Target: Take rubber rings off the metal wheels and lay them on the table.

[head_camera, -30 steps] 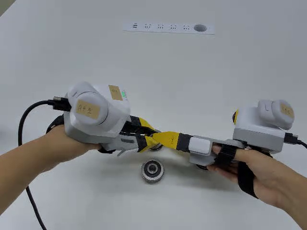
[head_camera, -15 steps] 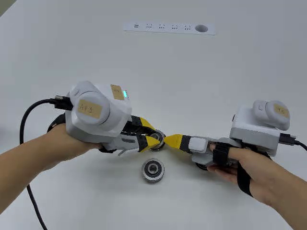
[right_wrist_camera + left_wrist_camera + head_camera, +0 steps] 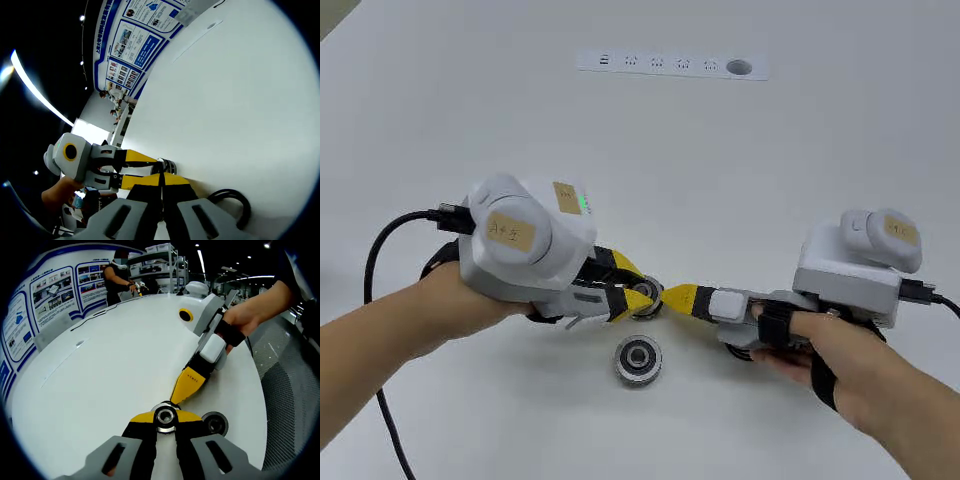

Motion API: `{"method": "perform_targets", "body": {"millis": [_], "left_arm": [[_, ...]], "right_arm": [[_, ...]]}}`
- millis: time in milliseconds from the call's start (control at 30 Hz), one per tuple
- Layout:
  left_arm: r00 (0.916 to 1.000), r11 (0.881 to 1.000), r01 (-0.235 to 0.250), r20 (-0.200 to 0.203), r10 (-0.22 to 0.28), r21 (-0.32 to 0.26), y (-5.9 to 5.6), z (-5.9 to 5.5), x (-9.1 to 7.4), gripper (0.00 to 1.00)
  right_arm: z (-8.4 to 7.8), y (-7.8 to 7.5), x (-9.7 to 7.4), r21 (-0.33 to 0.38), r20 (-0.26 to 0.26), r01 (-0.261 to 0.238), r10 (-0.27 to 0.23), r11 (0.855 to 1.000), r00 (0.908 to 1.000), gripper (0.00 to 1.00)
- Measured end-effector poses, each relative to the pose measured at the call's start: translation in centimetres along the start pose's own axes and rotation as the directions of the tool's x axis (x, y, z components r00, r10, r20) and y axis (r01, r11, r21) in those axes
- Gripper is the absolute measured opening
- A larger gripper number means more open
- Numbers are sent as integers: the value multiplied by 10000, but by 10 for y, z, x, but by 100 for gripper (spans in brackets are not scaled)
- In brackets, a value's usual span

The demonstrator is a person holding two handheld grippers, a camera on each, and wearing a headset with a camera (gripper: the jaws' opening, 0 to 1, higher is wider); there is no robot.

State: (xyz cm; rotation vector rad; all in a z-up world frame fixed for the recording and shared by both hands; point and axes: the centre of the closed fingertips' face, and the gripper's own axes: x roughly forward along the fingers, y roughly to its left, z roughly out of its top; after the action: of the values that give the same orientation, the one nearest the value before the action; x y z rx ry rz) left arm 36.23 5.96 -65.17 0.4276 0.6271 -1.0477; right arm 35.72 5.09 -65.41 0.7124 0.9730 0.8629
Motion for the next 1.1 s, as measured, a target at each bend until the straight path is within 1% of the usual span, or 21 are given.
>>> {"method": "perform_targets", "body": {"millis": [67,333,633,700,1100], "left_arm": [[10000,10000,18,3,-18,-10,0,0,0,13],[10000,10000,68,-38,-68,39,-1,0,0,13],[10000,9999,87,-50,-86,70,-2,1,0,13],[9999,9999,92,-54,-92,83,-2,1,0,13],[9999,9999,114,-27,-114,92,-2,1,0,13]], "right_arm": [[0,1,0,145,27,8,-8,9999,10000,1],[1,2,1,0,-24,-34,34,10000,10000,0],[2,3,4,-347,-112,-111,107,9993,9999,0],[3,3,4,-751,-100,-171,164,9970,9998,0],[2,7,6,-889,-164,-270,256,9957,9995,0]]}}
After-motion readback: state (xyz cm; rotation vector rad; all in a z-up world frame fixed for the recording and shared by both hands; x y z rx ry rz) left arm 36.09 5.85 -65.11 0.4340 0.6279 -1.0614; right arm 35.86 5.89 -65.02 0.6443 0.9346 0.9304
